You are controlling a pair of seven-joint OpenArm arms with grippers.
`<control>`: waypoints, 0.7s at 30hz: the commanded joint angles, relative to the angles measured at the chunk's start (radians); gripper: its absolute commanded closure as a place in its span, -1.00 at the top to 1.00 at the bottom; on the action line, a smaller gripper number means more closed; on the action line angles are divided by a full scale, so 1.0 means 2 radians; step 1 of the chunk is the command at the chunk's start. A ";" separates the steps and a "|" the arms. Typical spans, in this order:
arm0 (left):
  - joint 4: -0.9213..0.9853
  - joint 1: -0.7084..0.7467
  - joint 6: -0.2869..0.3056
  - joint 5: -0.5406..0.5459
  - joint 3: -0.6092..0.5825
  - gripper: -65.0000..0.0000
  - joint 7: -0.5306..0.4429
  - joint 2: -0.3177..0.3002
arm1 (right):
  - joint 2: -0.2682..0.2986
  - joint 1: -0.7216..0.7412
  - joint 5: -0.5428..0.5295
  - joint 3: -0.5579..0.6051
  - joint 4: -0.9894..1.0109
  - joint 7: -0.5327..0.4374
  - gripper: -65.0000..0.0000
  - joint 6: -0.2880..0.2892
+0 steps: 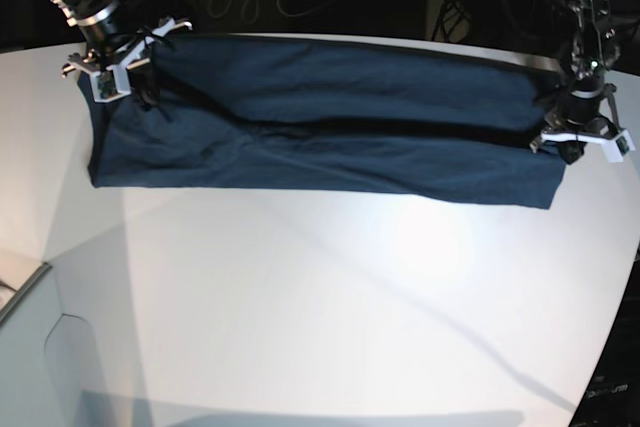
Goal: Layout the t-shirt on the table in an organized manner, then fold the t-shirt properly
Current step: 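Hold the folded shirt edge with both grippers and smooth it flat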
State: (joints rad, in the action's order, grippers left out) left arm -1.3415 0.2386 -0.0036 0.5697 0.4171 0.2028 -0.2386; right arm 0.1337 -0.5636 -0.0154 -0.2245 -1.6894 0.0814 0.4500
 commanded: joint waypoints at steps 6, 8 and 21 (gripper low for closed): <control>-0.012 0.021 0.002 0.001 0.004 -1.00 -0.011 -0.009 | 0.006 -0.008 -0.003 -0.003 -0.007 -0.014 -1.00 0.001; -0.012 0.027 0.002 0.001 0.004 -1.00 -0.013 -0.008 | 0.006 -0.008 -0.003 -0.003 -0.003 -0.014 -1.00 0.001; -0.006 0.034 0.002 -0.001 0.004 -1.00 -0.011 -0.009 | 0.007 -0.004 -0.003 -0.009 0.024 -0.016 -1.00 0.001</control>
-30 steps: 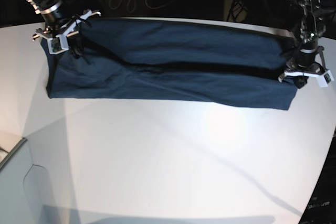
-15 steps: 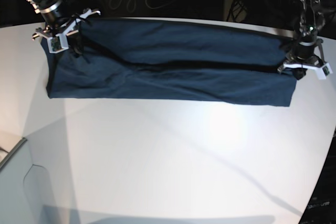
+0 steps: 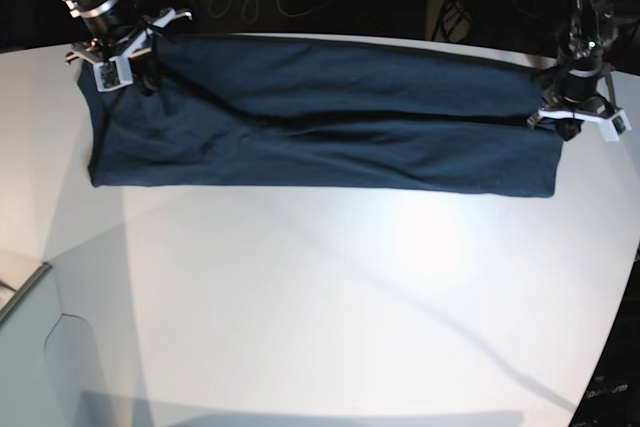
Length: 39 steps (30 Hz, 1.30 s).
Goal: Layout the t-shirt on the table in an organized manner, then fold the t-shirt properly
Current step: 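Hold the folded shirt edge with both grippers and smooth it flat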
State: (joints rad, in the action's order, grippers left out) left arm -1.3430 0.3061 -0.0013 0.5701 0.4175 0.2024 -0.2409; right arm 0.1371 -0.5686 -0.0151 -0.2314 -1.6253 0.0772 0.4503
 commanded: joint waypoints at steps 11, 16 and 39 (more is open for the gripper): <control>-0.006 0.000 0.001 -0.001 0.003 -1.00 -0.011 -0.008 | 0.005 -0.001 -0.004 -0.032 -0.007 -0.014 -1.00 0.001; -0.006 0.001 0.001 -0.001 0.001 -0.99 -0.011 -0.007 | 0.002 -0.001 -0.004 -0.030 0.016 -0.013 -1.00 0.001; -0.024 0.022 0.001 0.000 0.026 0.31 -0.010 -0.007 | 0.002 0.025 -0.004 -0.017 0.064 -0.012 -0.21 0.001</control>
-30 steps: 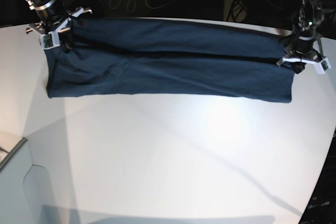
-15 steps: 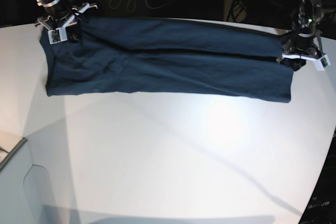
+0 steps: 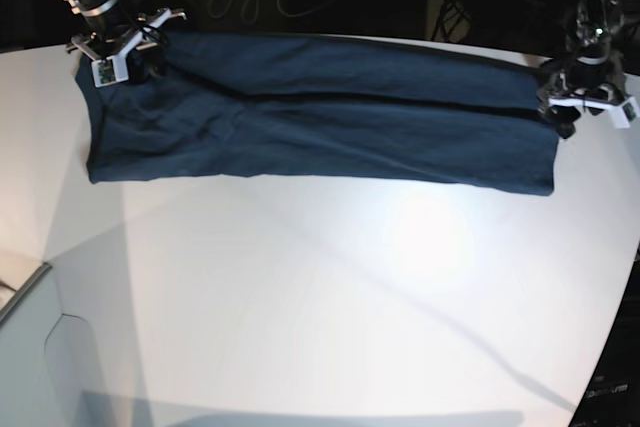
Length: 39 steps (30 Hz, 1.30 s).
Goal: Layout the t-shirt on the table in an organized manner, then fold the t-shirt properly
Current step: 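Hold the folded shirt edge with both grippers and smooth it flat, then lift the strip end with the left gripper and fold it toward the right gripper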
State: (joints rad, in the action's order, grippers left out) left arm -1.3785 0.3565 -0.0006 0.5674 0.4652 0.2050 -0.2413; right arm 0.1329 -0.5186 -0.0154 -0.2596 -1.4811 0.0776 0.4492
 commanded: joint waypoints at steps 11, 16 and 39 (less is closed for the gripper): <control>0.041 -0.041 0.001 0.001 -0.041 0.32 -0.013 -0.005 | 0.004 0.001 -0.004 -0.002 -0.008 -0.011 -0.21 0.001; 0.041 -0.041 0.001 -0.003 -0.046 0.32 -0.014 -0.004 | 0.004 0.001 -0.004 -0.002 -0.008 -0.010 -0.21 0.001; 0.103 -0.056 0.001 -0.004 -0.079 -0.26 -0.015 -0.007 | 0.004 0.002 -0.004 -0.002 -0.009 -0.009 -0.21 0.001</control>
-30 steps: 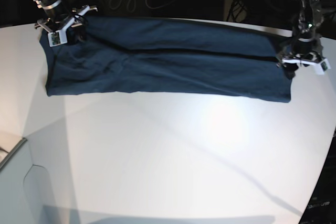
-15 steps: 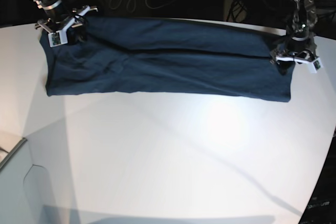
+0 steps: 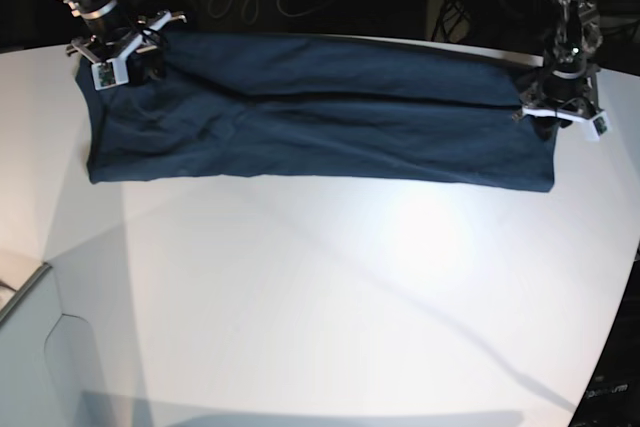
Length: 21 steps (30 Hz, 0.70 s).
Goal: Layout the t-shirt on the table in an organized manner, then fold the t-shirt properly
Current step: 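Lift the strip end with the left gripper and fold it toward the right gripper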
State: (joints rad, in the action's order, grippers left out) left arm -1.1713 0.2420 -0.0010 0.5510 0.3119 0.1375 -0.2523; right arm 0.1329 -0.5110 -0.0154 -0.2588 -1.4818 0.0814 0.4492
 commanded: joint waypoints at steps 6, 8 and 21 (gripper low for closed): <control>-0.001 -0.002 0.001 0.004 -0.019 -0.27 0.020 0.000 | 0.004 -0.003 -0.004 -0.002 -0.010 -0.011 -0.21 0.001; -0.001 -0.002 0.001 0.004 -0.025 -0.27 0.019 -0.002 | 0.004 -0.003 -0.004 -0.002 -0.010 -0.011 -0.21 0.001; -0.045 0.011 0.000 0.004 -0.024 -1.00 0.018 0.001 | 0.004 0.005 -0.004 -0.003 -0.009 -0.011 -0.20 0.001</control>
State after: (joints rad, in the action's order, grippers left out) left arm -1.2438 0.2596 -0.0113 0.5575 0.2653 0.1890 -0.2462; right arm 0.1326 -0.5049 -0.0151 -0.2592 -1.4837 0.0834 0.4503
